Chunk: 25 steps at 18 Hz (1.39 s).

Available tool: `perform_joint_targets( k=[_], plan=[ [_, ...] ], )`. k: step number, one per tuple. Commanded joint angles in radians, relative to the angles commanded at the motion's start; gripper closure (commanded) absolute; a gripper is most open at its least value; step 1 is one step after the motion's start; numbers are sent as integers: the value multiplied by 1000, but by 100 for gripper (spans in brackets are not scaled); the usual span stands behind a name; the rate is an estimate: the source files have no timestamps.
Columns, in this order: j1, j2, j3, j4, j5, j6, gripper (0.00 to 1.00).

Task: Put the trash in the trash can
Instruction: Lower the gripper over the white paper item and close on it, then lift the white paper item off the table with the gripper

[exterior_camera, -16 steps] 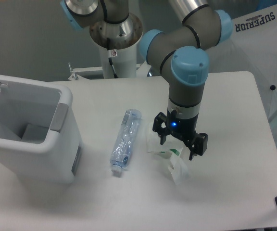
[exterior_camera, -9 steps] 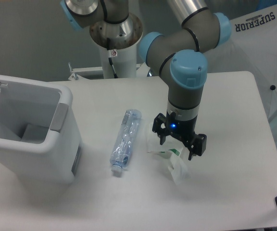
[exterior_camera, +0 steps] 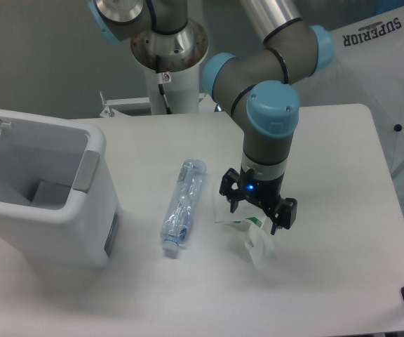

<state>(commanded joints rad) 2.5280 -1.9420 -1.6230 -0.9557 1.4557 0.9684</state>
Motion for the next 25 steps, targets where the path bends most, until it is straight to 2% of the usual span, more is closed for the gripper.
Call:
perform_joint_targets(
  k=[3,7,11,16,21,25],
  plan=[
    [-17,-17,-3,0,6,-85,0],
    [-20,-29,-5,5,18,-94,0],
    [-43,-54,-11,9,123,-94,0],
    [-69,-115,6,9,190,-103,0],
    [-106,-192,46,23,303,-186,0],
    [-118,-224,66,23,353,-244,0]
  ],
)
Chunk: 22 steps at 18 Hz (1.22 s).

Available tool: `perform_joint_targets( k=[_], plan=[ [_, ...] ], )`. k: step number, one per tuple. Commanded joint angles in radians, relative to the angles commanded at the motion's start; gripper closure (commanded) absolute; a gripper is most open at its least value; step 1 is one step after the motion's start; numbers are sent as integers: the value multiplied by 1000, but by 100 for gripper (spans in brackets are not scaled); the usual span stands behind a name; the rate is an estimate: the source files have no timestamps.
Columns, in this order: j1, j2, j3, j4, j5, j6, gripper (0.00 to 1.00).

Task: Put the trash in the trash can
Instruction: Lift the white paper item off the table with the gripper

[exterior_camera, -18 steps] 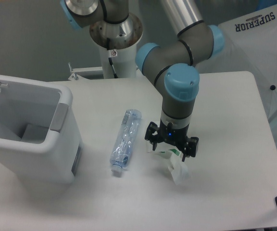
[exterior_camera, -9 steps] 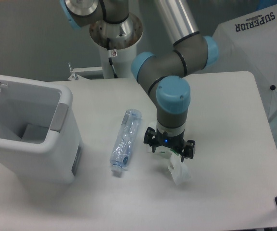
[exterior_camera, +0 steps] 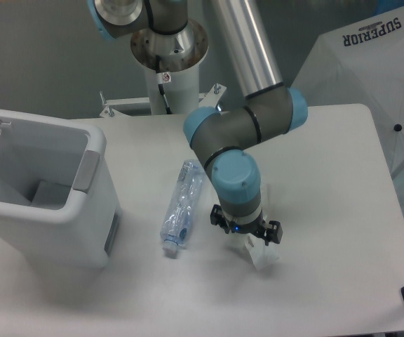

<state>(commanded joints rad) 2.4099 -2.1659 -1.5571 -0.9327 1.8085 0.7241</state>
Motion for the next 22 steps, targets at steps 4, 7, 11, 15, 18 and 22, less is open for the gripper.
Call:
perform_joint_targets(
  k=[4,7,11,15,18,22],
  plan=[
    [-5,-6,2,-2,21,-21,13],
    [-6,-8,-11,-2,63,-26,22],
    [-29,-25,0,-2,110,-52,49],
    [-29,-37,12,-2,120,-113,94],
    [-46,-38,22,-2,124,-120,100],
    [-46,-38,43,0,121,-118,100]
  ],
)
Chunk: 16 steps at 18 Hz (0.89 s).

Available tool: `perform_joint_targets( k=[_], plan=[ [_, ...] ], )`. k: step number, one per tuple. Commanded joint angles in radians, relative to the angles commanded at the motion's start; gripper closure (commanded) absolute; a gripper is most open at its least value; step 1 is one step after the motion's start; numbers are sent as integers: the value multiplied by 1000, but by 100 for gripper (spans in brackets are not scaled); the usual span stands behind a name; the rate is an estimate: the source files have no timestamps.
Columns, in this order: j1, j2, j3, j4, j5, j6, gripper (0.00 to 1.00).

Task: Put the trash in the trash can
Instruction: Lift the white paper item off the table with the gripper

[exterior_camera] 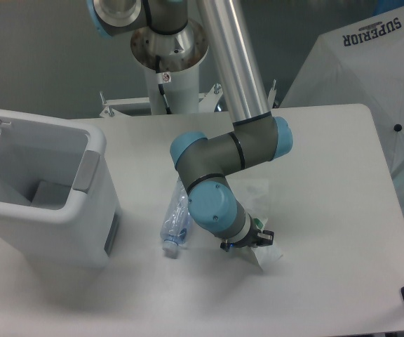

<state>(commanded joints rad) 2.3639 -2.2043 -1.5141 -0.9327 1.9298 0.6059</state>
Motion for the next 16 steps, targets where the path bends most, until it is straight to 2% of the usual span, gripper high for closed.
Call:
perform_joint_targets(
  k=[5,8,12,14,16],
  plan=[
    [0,11,12,-2,-23,12,100],
    [8,21,58,-11,-103,12,100],
    [43,54,74,-15,-187,47,100],
    [52,64,100,-47,-241,101,100],
    [69,69,144,-130,-268,130,100]
  ],
)
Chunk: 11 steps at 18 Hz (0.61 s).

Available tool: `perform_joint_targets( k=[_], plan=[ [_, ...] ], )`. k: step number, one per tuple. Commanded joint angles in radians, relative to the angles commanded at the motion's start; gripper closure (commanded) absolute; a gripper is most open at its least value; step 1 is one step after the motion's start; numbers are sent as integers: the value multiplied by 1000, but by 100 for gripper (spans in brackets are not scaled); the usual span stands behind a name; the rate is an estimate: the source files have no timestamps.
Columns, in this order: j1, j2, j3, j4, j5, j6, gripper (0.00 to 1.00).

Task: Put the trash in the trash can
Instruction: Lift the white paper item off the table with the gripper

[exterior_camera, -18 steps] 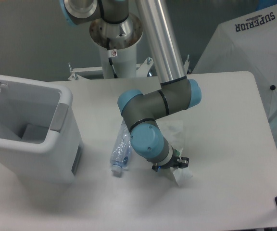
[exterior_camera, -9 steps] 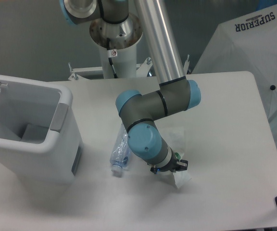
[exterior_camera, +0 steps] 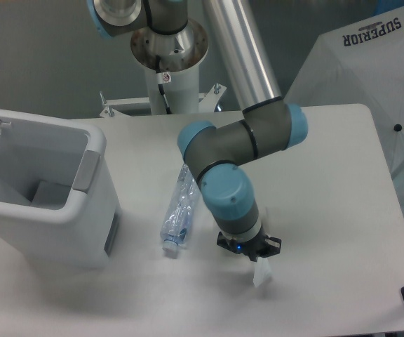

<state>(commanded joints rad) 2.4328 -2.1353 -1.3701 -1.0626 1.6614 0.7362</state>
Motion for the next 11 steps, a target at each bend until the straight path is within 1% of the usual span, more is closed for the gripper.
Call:
perform_joint_targets(
  k=[2,3,7,9,11],
  plan=[
    [3,0,54,-69,-15,40,100],
    [3,-2,75,-94,-23,63,100],
    [11,2,134,-178,-43,98,100],
    [15,8,166,-230,-80,97,100],
    [15,29,187,-276,-121,97,100]
  ],
)
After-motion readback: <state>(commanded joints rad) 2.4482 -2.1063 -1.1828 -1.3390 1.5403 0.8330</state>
